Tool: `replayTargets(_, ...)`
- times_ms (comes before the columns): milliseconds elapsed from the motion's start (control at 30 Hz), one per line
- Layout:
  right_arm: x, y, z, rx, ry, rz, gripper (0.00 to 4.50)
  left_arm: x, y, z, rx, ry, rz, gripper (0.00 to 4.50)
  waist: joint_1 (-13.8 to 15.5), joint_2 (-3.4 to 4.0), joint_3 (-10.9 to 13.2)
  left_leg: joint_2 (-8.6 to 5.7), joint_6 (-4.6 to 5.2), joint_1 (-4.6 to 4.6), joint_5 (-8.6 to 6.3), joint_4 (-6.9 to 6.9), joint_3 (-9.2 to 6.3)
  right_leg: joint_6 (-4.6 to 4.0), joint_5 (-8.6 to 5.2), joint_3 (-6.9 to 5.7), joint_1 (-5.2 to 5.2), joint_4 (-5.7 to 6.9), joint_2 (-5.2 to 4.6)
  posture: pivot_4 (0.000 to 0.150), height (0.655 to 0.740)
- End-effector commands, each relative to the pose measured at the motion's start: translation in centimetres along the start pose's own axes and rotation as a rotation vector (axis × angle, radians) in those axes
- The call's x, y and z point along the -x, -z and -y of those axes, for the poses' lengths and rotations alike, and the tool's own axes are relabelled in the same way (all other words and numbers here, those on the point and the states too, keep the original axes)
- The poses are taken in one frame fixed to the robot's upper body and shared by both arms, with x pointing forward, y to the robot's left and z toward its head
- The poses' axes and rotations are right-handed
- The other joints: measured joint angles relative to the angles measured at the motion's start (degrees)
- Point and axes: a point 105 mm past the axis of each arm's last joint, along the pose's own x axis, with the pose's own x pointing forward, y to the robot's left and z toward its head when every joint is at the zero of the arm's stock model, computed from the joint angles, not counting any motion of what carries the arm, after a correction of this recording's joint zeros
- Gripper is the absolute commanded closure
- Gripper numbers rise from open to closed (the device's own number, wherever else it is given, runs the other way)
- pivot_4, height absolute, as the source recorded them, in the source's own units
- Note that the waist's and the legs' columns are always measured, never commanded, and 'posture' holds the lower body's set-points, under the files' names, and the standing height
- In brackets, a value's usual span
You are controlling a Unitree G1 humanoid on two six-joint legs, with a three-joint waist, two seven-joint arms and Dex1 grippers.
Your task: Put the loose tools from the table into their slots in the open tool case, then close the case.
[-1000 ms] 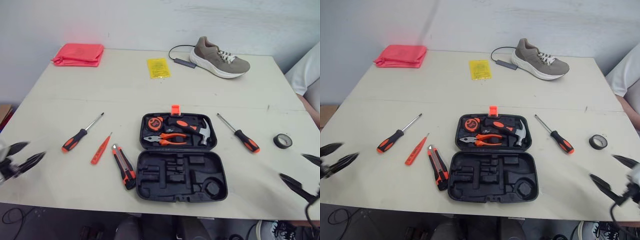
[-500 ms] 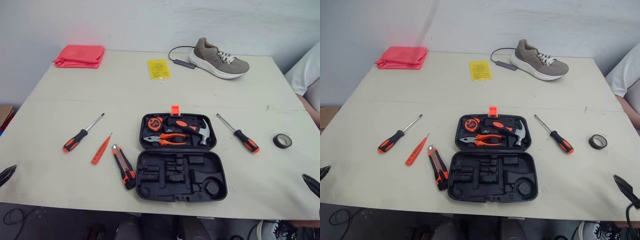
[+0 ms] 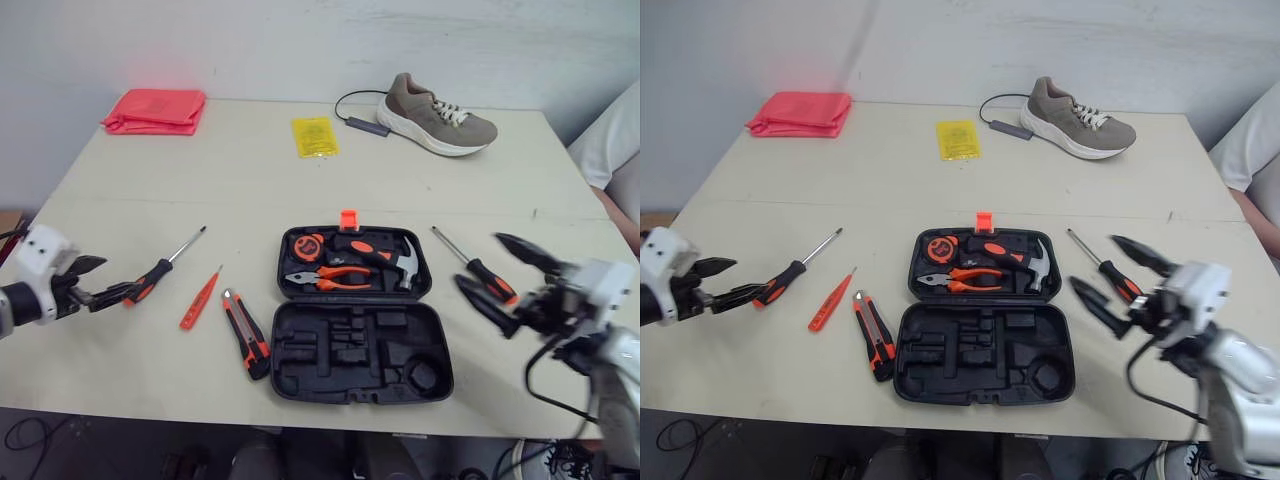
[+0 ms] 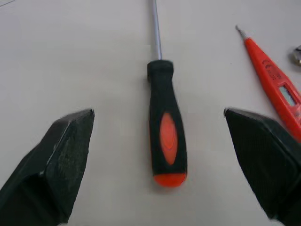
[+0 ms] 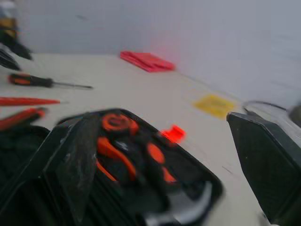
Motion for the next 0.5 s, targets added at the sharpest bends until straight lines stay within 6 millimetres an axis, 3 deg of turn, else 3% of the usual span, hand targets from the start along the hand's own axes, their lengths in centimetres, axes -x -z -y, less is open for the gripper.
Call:
replayTargets(33,-0.8,-0.6,-1.5,0.062,-0.091,0.017,0.0,-0.2,0.1,-0.3,0.006,-0.002,-0.086,0.01,0.21,-0.03,0.01,0.0,0.0,-0.04,0.0,0.0,0.02,0.0,0.0,0.0,-0.04,0.0,0.01,0.15,0.74)
replayTargets(367,-0.5,-0.1,-1.5,0.117,-0.172,-0.006,0.0,-3.1,-0.1,-0.5,0.043,0.047,-0.093,0.01,0.41,-0.29,0.1,0.05,0.02,-0.17,0.02,0.23,0.25,0.02,0.01,-0.18,-0.31,0.17,0.11,0.15,0.74)
replayTargets(500,-0.3,0.1,-1.5,0.123,-0.172,-0.014,0.0,-3.5,0.7,-0.4,0.041,0.061,-0.125,0.01,0.42,-0.3,0.09,0.1,-0.01,-0.17,0.04,0.27,0.27,0.03,0.01,-0.16,-0.32,0.21,0.16,0.15,0.74)
